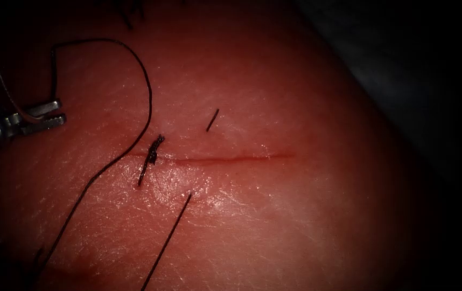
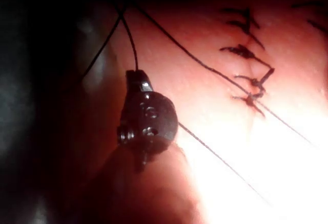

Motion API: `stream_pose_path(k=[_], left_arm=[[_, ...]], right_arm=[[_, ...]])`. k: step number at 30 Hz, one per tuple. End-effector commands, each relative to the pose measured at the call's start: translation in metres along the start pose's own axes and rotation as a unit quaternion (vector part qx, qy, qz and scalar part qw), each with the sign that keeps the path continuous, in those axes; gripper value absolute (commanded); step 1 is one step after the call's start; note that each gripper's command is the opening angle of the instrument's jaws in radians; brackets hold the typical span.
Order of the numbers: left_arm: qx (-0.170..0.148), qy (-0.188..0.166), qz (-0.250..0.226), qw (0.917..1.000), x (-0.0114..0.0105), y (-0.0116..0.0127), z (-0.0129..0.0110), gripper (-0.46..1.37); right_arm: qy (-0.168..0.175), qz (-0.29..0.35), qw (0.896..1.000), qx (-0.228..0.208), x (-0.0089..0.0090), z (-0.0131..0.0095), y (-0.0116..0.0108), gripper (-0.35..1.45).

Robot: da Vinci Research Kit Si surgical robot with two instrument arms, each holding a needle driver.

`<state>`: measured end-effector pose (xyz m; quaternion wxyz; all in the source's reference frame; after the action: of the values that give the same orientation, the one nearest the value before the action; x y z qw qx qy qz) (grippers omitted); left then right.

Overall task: Wound Closure
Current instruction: Pull the string through the cut with the right gripper

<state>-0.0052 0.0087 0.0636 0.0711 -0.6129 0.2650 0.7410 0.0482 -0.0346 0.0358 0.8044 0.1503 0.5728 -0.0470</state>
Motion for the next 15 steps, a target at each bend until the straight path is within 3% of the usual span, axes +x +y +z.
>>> stream_pose_path(k=[1,2,3,6,15], left_arm=[[-0.005,0.000,0.000,1.0000,0.0001,0.0000,0.0000,-0.35],[-0.005,0.000,0.000,1.0000,0.0000,0.0000,-0.0001,-0.35],[-0.005,0.000,0.000,1.0000,0.0000,0.0000,-0.0001,-0.35],[-0.005,0.000,0.000,1.0000,0.0000,0.0000,-0.0001,-0.35],[-0.006,0.001,0.001,1.0000,0.0000,0.0001,-0.0005,-0.35]], right_arm=[[0.002,0.002,1.000,-0.002,-0.0002,-0.0001,0.0001,0.51],[0.003,0.005,1.000,-0.004,-0.0003,-0.0002,0.0002,0.61],[0.005,0.006,1.000,-0.007,-0.0004,-0.0004,0.0005,0.83],[0.021,0.009,0.999,-0.023,-0.0008,-0.0014,0.0015,1.09],[0.042,0.028,0.996,-0.067,-0.0017,-0.0070,0.0051,1.13]])
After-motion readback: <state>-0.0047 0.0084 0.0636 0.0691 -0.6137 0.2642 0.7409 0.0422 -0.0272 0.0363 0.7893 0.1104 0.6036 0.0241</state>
